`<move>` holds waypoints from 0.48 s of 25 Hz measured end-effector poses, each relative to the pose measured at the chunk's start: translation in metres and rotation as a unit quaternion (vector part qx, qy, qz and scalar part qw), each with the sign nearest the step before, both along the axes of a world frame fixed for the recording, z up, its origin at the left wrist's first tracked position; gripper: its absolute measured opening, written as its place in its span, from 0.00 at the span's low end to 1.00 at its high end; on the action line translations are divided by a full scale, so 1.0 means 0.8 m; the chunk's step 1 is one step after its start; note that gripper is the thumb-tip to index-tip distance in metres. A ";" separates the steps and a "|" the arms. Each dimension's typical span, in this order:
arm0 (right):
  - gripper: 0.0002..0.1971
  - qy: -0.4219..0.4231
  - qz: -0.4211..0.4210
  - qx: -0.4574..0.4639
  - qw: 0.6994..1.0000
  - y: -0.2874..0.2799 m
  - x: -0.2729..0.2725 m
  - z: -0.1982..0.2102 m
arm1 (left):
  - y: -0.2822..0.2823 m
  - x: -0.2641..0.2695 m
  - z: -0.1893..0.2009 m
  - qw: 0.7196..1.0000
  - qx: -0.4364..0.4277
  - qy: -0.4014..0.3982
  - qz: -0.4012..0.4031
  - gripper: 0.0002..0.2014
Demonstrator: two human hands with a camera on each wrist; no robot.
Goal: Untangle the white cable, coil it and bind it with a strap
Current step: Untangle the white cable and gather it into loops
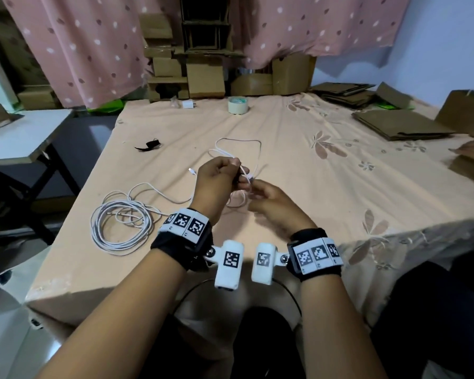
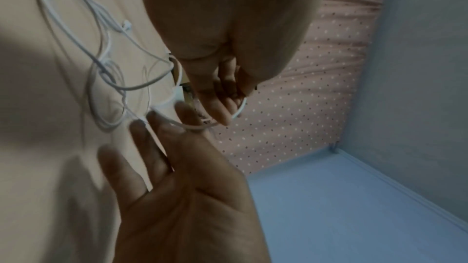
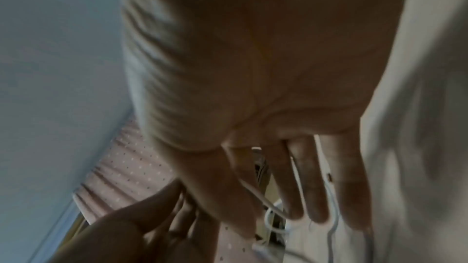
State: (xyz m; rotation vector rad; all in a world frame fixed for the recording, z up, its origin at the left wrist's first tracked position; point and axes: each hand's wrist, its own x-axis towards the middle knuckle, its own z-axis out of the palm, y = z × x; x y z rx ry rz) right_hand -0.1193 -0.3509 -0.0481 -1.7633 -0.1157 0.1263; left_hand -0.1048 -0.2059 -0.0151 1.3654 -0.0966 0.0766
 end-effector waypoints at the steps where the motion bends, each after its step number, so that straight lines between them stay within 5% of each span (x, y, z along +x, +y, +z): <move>1: 0.13 -0.004 0.015 0.002 1.000 0.012 -0.003 0.000 | 0.002 0.001 0.002 1.000 0.016 -0.022 -0.002 0.10; 4: 0.08 -0.036 -0.091 0.046 0.994 0.028 -0.004 0.007 | 0.019 0.008 0.000 0.974 0.197 -0.112 0.026 0.14; 7: 0.05 -0.056 -0.192 0.200 0.959 0.023 0.001 0.029 | 0.046 0.021 -0.019 0.855 0.514 -0.063 -0.032 0.25; 9: 0.03 -0.067 -0.217 0.289 0.930 0.012 0.010 0.039 | 0.055 0.023 -0.034 0.780 0.617 0.016 -0.100 0.27; 12: 0.03 0.003 -0.261 0.168 0.951 0.001 0.031 0.023 | 0.056 0.022 -0.038 0.787 0.615 0.003 -0.053 0.10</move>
